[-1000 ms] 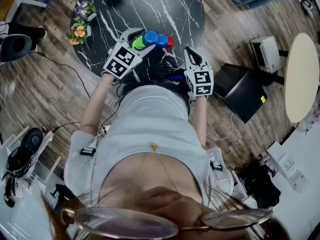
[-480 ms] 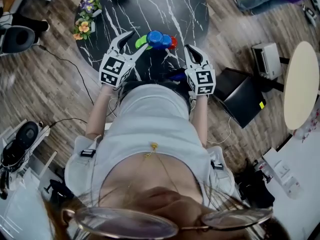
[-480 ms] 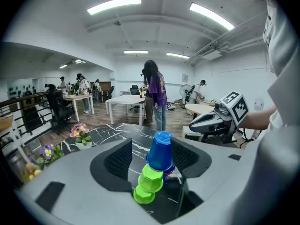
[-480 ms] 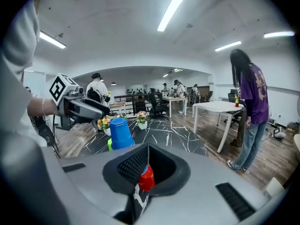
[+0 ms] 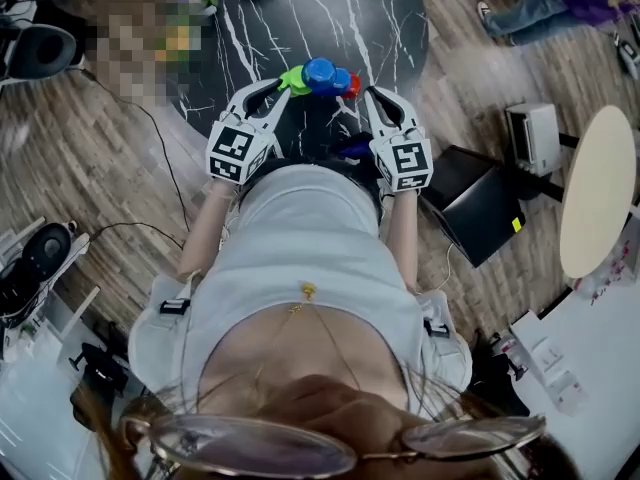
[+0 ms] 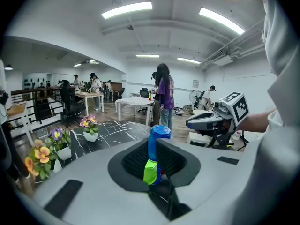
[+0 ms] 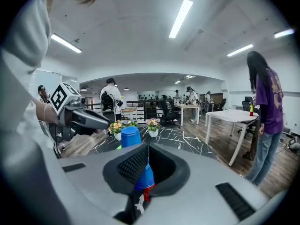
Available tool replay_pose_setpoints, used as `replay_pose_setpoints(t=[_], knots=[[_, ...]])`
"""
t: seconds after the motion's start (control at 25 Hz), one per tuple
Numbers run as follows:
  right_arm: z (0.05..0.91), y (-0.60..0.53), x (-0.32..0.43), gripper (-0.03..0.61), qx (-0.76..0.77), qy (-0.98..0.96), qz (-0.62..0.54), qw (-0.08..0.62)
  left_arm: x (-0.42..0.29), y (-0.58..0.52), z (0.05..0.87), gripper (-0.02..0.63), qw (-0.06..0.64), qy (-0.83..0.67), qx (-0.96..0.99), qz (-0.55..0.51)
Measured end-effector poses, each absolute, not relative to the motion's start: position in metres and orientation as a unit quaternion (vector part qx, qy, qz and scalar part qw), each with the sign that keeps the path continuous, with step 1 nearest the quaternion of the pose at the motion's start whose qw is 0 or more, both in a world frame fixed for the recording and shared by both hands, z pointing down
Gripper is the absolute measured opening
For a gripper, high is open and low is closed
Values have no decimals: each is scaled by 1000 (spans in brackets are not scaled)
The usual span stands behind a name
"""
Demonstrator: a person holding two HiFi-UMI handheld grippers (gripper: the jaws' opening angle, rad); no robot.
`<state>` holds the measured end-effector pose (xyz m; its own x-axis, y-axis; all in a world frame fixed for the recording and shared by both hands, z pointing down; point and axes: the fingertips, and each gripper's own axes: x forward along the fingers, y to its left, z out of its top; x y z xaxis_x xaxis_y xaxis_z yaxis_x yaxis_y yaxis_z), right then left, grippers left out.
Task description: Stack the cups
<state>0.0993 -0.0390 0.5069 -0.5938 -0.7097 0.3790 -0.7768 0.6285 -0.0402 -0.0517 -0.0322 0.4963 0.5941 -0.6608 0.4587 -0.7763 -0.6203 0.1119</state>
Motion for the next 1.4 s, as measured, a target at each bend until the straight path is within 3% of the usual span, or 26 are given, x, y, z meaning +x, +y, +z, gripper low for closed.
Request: replay_pose_setpoints(t=[0.2,1.4], knots=[[498,-34,85,21,381,-908,82,152,-45,-23,497,43,155,-408,883,174],[400,-30,49,17,307,-951,14,41,-3,-34,409,37,84,-407,907,61]])
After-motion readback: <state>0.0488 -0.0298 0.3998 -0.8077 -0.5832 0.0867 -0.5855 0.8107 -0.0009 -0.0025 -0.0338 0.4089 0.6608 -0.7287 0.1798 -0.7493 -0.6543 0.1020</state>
